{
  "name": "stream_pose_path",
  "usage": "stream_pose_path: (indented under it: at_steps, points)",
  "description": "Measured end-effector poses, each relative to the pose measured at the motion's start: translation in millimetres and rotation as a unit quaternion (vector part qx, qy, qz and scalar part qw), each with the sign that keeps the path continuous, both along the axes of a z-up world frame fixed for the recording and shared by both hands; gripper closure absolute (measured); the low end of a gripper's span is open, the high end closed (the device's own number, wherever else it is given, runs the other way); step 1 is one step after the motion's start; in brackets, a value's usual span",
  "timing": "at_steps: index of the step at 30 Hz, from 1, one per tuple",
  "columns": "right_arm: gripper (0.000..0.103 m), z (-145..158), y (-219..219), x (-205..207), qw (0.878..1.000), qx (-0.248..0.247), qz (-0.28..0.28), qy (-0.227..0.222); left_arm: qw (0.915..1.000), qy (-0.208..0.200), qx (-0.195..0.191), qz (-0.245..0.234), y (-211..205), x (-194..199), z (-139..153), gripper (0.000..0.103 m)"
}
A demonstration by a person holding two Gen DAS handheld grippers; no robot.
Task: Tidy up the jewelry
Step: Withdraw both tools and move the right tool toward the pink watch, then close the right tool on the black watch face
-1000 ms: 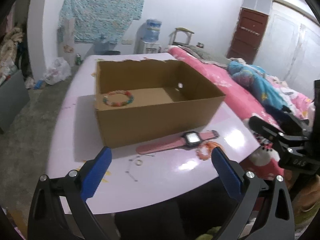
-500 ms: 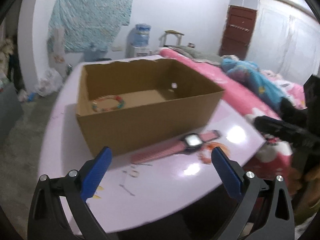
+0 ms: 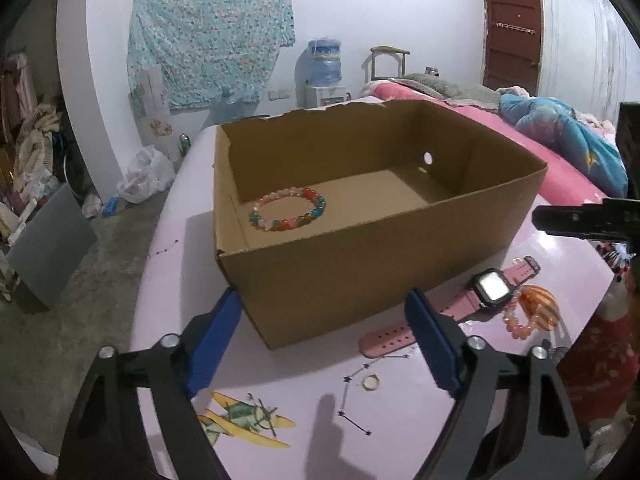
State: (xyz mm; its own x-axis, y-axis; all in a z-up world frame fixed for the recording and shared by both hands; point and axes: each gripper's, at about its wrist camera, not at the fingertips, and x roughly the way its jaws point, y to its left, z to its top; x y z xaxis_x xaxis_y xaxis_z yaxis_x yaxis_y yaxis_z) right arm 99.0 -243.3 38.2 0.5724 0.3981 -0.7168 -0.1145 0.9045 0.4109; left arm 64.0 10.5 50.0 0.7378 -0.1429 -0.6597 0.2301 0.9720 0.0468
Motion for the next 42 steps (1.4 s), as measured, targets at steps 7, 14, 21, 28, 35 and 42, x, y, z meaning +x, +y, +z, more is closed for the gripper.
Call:
stream_pose_path:
  at_steps: [7, 14, 21, 28, 35, 42]
  points:
    - [0.06, -1, 6, 11, 1.0, -0.002, 0.004, 0.004, 0.9997, 0.001, -0.013, 0.02, 13, 14, 0, 0.041]
    - [0.061, 2, 10, 9, 1.0, -0.004, 0.004, -0.002, 0.9996, -0.013, -0.022, 0.01, 16, 17, 0, 0.041]
    - [0.051, 5, 40, -24, 0.986, -0.09, 0.139, -0.032, 0.998, 0.012, -0.019, -0.06, -10, -2, -13, 0.041]
    - [0.052, -3, 87, -35, 0.936, -0.181, 0.296, -0.062, 0.9966, 0.033, 0.022, -0.071, -30, -10, -28, 0.041]
    - [0.052, -29, 97, -19, 0.906, -0.245, 0.345, -0.021, 0.9945, 0.033, 0.054, -0.084, -39, -21, -36, 0.041]
    - [0.055, -34, 105, -27, 0.885, -0.292, 0.361, -0.025, 0.991, 0.027, 0.074, -0.108, -54, -21, -43, 0.041]
